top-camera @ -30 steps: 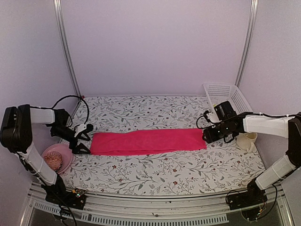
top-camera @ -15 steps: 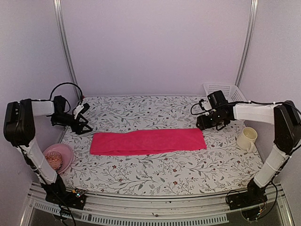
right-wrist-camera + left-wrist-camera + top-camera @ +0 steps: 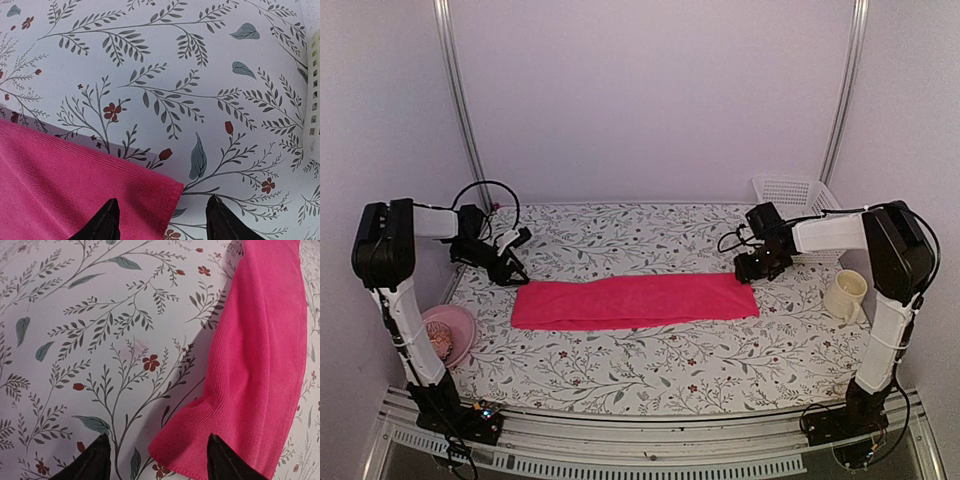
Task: Roll the towels
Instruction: Adjust the towel at the center of the board.
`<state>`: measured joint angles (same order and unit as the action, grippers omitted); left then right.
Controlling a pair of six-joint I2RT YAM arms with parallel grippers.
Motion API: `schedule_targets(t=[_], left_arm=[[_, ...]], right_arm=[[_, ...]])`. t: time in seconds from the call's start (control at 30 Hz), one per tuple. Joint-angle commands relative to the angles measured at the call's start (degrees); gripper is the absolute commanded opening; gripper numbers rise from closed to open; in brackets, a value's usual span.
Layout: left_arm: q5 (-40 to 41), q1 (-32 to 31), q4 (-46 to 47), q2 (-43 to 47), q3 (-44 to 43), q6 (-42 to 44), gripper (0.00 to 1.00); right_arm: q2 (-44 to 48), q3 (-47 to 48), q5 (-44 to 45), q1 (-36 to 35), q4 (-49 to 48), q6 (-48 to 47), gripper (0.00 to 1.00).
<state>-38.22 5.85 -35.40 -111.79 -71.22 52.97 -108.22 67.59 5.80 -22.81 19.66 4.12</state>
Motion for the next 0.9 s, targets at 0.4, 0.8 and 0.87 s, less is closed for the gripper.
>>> schedule_targets(t=[0.4,0.8,0.87], left_arm=[[15.52,-5.82,9.75,-1.56,6.86,-4.18,0.47],[26.1,-8.08,14.31,4.42,11.66,-16.13,0.32],[27.34,-8.58,14.85,5.17,12.15,-17.54,0.32]], right_arm=[[-5.1,3.69,3.63,0.52,0.03,0.65,0.03],[-8.99,9.02,14.61,0.57,1.63,-0.45,0.02],[-10.09,9.94,14.94,0.54,1.78,-0.72,0.02]])
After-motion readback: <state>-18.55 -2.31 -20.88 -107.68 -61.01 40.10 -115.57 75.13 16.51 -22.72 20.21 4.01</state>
